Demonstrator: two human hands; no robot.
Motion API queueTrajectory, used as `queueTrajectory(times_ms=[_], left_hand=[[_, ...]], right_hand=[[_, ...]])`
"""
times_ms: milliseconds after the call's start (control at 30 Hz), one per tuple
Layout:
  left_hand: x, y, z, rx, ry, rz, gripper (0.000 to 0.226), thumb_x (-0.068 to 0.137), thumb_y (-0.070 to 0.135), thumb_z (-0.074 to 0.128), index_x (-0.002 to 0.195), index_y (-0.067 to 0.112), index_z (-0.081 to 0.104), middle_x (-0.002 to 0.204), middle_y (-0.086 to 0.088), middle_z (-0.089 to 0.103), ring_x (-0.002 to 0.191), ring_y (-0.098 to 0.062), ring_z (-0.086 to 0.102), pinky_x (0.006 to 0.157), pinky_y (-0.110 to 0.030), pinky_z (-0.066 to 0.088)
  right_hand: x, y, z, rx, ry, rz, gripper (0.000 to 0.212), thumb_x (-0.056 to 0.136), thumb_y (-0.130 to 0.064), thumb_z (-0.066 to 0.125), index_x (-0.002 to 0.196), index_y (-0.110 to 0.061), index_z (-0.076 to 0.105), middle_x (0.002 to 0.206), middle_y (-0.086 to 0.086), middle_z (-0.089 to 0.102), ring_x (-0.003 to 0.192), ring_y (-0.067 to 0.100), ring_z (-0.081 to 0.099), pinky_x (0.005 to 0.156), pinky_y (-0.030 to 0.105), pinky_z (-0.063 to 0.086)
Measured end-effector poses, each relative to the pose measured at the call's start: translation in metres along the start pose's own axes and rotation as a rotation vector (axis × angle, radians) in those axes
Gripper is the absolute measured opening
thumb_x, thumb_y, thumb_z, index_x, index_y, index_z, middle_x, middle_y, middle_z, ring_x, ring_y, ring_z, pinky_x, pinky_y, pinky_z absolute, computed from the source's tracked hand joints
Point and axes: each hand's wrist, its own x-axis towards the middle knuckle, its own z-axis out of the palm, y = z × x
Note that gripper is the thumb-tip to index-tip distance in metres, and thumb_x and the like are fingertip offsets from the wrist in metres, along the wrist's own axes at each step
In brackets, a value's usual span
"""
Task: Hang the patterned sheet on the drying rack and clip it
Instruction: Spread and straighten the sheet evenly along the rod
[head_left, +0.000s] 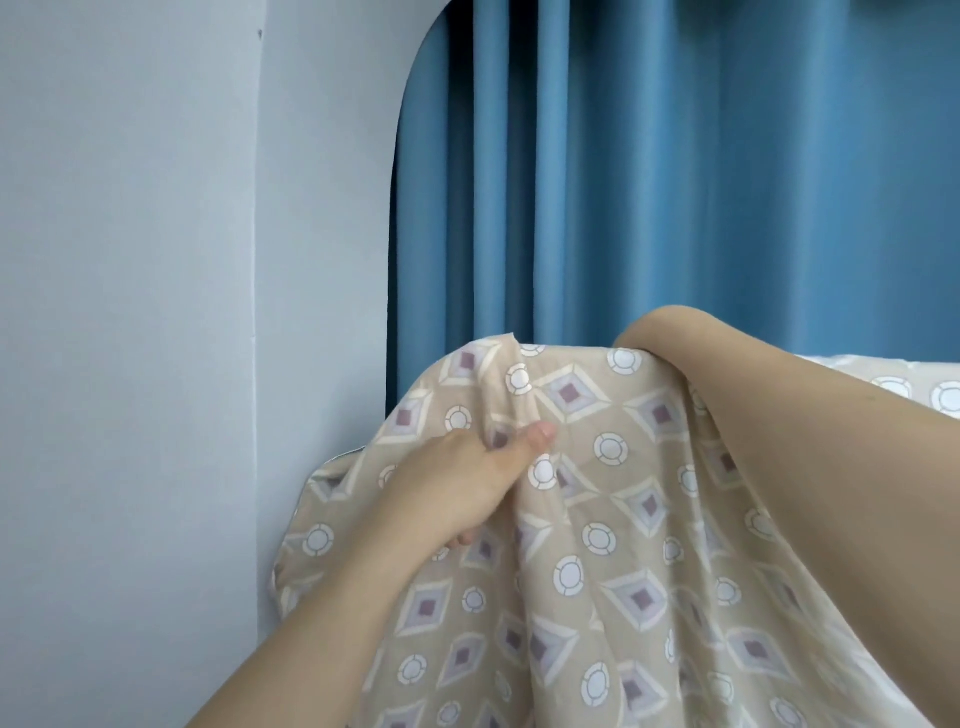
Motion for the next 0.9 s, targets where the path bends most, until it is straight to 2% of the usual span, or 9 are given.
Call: queueTrajectory(times_ms=[67, 200, 267, 367, 467, 600, 667, 767, 900], left_hand=[[-0.006, 0.008, 0.009, 0.147, -0.04, 0.024, 0.068, 0.082, 0.078, 0.038, 0.071, 0.014, 0.059, 0.049, -0.002, 0.064, 0.045, -0.019, 0.064, 0.066, -0.034, 0.057], [0.006, 0.009, -0.001, -0.038, -0.014, -0.038, 0.03, 0.1, 0.024, 0.04, 0.087, 0.003, 0.057, 0.066, -0.013, 0.067, 0.057, -0.031, 0.069, 0.062, -0.038, 0.059], [0.013, 0.013, -0.033, -0.226, 0.202, -0.039, 0.028, 0.098, 0.02, 0.04, 0.086, 0.003, 0.06, 0.073, -0.017, 0.069, 0.062, -0.034, 0.069, 0.056, -0.034, 0.057], [0.041, 0.028, -0.088, -0.098, 0.684, 0.008, 0.028, 0.094, 0.018, 0.043, 0.099, 0.001, 0.064, 0.105, -0.023, 0.067, 0.098, -0.04, 0.062, 0.078, -0.036, 0.048], [0.088, 0.055, -0.124, 0.031, 0.777, 0.037, 0.027, 0.092, 0.006, 0.041, 0.106, -0.001, 0.062, 0.116, -0.024, 0.061, 0.108, -0.041, 0.056, 0.081, -0.036, 0.042], [0.148, 0.076, -0.131, 0.132, 0.648, 0.011, 0.029, 0.092, 0.004, 0.041, 0.114, 0.001, 0.061, 0.122, -0.019, 0.061, 0.113, -0.036, 0.057, 0.082, -0.033, 0.042], [0.159, 0.075, -0.109, 0.288, 0.364, -0.055, 0.027, 0.091, 0.011, 0.053, 0.116, 0.004, 0.063, 0.123, -0.014, 0.062, 0.112, -0.032, 0.058, 0.09, -0.034, 0.046], [0.156, 0.056, -0.072, 0.502, -0.11, -0.189, 0.021, 0.094, 0.027, 0.055, 0.09, 0.009, 0.063, 0.093, -0.005, 0.063, 0.081, -0.022, 0.06, 0.073, -0.029, 0.049], [0.149, 0.027, -0.063, 0.643, -0.227, -0.285, 0.022, 0.1, 0.021, 0.05, 0.107, 0.004, 0.062, 0.103, -0.007, 0.06, 0.098, -0.023, 0.054, 0.083, -0.029, 0.041]], right_hand=[[-0.001, 0.001, 0.001, 0.017, -0.012, 0.0, 0.016, 0.091, -0.029, 0.053, 0.079, -0.022, 0.06, 0.094, -0.002, 0.062, 0.09, 0.024, 0.058, 0.088, 0.034, 0.047], [0.0, 0.001, 0.001, 0.008, 0.011, -0.009, 0.013, 0.09, -0.031, 0.054, 0.086, -0.021, 0.062, 0.1, -0.001, 0.06, 0.093, 0.024, 0.057, 0.09, 0.036, 0.047], [-0.002, 0.003, 0.001, 0.045, -0.013, -0.018, 0.015, 0.09, -0.03, 0.056, 0.081, -0.02, 0.063, 0.094, 0.0, 0.062, 0.083, 0.021, 0.058, 0.084, 0.034, 0.048], [-0.006, 0.005, 0.002, 0.19, 0.004, -0.023, 0.019, 0.094, -0.027, 0.055, 0.099, -0.016, 0.068, 0.102, 0.005, 0.066, 0.09, 0.025, 0.062, 0.083, 0.034, 0.046], [-0.006, 0.007, 0.001, 0.212, 0.048, 0.006, 0.017, 0.097, -0.028, 0.051, 0.102, -0.016, 0.062, 0.107, 0.003, 0.062, 0.1, 0.026, 0.055, 0.088, 0.034, 0.042], [0.005, 0.006, 0.001, 0.291, 0.106, -0.006, 0.017, 0.095, -0.027, 0.051, 0.09, -0.015, 0.06, 0.089, 0.0, 0.058, 0.083, 0.022, 0.054, 0.077, 0.031, 0.041], [0.015, 0.007, 0.001, 0.493, 0.282, 0.003, 0.018, 0.091, -0.023, 0.051, 0.078, -0.011, 0.053, 0.084, 0.004, 0.057, 0.071, 0.022, 0.053, 0.067, 0.029, 0.041], [0.008, 0.012, -0.003, 0.657, 0.604, -0.022, 0.022, 0.088, -0.022, 0.047, 0.071, -0.008, 0.05, 0.075, 0.008, 0.058, 0.065, 0.027, 0.053, 0.056, 0.026, 0.04], [-0.046, 0.035, 0.003, 0.562, 0.45, -0.241, 0.053, 0.097, -0.056, 0.035, 0.099, -0.012, 0.064, 0.094, 0.007, 0.067, 0.076, 0.021, 0.059, 0.071, 0.031, 0.047]])
